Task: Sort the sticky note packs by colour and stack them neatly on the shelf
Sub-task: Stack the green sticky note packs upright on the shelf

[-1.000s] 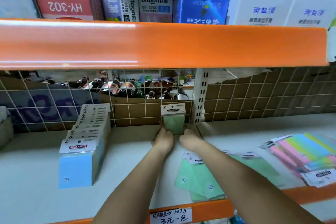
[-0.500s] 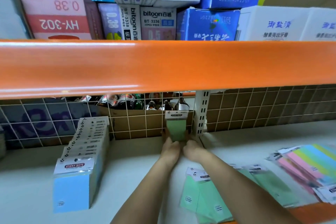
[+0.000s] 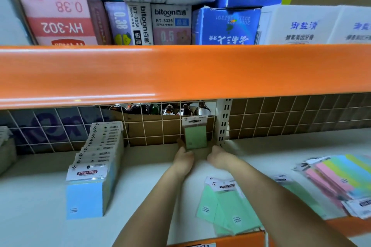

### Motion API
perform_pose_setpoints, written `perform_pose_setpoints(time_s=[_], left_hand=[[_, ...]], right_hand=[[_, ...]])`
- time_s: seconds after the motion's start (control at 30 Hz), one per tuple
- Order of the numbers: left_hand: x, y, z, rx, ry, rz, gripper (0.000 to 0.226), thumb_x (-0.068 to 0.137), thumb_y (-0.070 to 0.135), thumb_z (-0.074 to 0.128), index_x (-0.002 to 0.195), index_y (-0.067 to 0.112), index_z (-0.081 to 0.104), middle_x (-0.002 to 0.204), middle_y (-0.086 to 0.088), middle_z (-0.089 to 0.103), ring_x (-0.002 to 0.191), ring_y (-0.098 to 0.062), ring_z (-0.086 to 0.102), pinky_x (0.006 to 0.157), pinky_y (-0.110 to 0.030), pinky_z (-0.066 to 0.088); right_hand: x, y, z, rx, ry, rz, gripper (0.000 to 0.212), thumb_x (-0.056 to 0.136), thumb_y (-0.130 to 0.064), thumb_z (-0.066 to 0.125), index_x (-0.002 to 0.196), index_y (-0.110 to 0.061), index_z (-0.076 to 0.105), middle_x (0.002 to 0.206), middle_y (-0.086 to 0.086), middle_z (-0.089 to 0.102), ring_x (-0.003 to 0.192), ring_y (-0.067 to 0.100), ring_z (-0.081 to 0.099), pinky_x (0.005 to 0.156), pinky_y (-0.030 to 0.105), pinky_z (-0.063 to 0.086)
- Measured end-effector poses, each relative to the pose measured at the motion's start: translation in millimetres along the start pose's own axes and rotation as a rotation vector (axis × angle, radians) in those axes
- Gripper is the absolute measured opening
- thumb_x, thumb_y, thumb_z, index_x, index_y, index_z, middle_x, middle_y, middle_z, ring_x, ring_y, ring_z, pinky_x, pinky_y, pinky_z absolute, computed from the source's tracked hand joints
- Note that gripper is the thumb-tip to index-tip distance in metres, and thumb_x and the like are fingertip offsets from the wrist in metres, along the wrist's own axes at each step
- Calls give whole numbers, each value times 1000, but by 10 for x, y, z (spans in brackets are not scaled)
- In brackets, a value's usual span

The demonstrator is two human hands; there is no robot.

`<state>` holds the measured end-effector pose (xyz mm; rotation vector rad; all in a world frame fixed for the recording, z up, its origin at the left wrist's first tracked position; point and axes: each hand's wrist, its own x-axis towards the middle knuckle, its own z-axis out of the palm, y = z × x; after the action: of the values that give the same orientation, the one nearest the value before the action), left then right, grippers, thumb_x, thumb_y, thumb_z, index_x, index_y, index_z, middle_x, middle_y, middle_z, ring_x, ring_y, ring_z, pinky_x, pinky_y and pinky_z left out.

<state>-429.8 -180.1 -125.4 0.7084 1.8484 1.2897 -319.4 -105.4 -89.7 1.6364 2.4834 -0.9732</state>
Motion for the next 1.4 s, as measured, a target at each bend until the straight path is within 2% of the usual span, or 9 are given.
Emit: perform_pose_setpoints(time_s=[0.1, 0.17, 0.33, 0.47, 0.67, 0.87, 0.97, 1.27, 1.4], left_hand=[[-376, 147, -85, 96, -10, -17, 57, 98, 9, 41, 151, 12, 21, 98, 6, 50, 64, -1, 38, 39, -2, 31], [-556, 204, -109, 129, -18, -28, 60, 100, 10, 39, 153, 14, 11, 81, 13, 39, 60, 2, 30, 34, -1, 27], [-772, 228, -80, 393, 5, -101, 38, 93, 16, 43, 129, 6, 49, 115, -13, 61, 95, -24, 59, 74, -26, 49], [-1001, 272, 46, 532, 36, -40, 13, 88, 21, 53, 79, 11, 56, 84, -9, 62, 79, -29, 58, 63, -31, 43], [-1290, 447, 274, 546, 2, 19, 16, 89, 28, 57, 85, 13, 57, 85, -5, 60, 82, -26, 58, 67, -27, 44], [-1467, 557, 644, 581, -127, 24, 31, 84, 39, 64, 68, 17, 50, 71, -1, 54, 71, -22, 53, 61, -27, 40], [-1533, 518, 783, 573, -146, 29, 29, 82, 40, 65, 74, 14, 55, 78, -6, 62, 70, -25, 57, 65, -32, 48], [-1598, 463, 856, 339, -65, -70, 44, 85, 15, 62, 118, 6, 34, 87, -6, 48, 84, -26, 50, 66, -32, 41], [-1523, 434, 731, 212, 80, -65, 30, 85, 4, 54, 110, 8, 37, 99, -12, 55, 90, -30, 56, 71, -36, 50]], right_hand=[[-139, 91, -194, 14, -34, -38, 50, 95, -10, 44, 144, -3, 35, 141, 20, 45, 121, 33, 51, 73, 26, 36], [-233, 163, -304, 39, -55, -48, 57, 93, -7, 42, 149, -9, 29, 144, 17, 42, 97, 27, 56, 65, 27, 39], [-526, 234, -524, -48, -50, -120, 45, 89, -5, 47, 134, -7, 51, 149, 9, 38, 117, 26, 52, 83, 35, 46], [-758, 283, -633, -105, -92, -164, 41, 92, -10, 53, 129, 8, 51, 143, 11, 44, 91, 9, 48, 82, 35, 41], [-996, 410, -800, -322, -82, -47, 21, 88, -30, 57, 92, -9, 57, 90, 5, 53, 84, 22, 52, 58, 25, 36], [-1197, 648, -878, -280, -153, 256, 34, 95, -44, 49, 101, -11, 44, 74, 8, 41, 79, 29, 51, 73, 31, 49], [-1210, 769, -826, -104, -205, 337, 42, 95, -41, 50, 107, -1, 50, 80, 16, 51, 76, 33, 63, 78, 39, 58], [-1271, 618, -795, 31, -203, 264, 30, 91, -28, 65, 79, -12, 43, 73, 5, 42, 55, 12, 45, 35, 16, 38], [-1243, 485, -736, 91, -150, 214, 26, 88, -18, 69, 89, -10, 45, 75, 8, 51, 47, 10, 49, 33, 16, 36]])
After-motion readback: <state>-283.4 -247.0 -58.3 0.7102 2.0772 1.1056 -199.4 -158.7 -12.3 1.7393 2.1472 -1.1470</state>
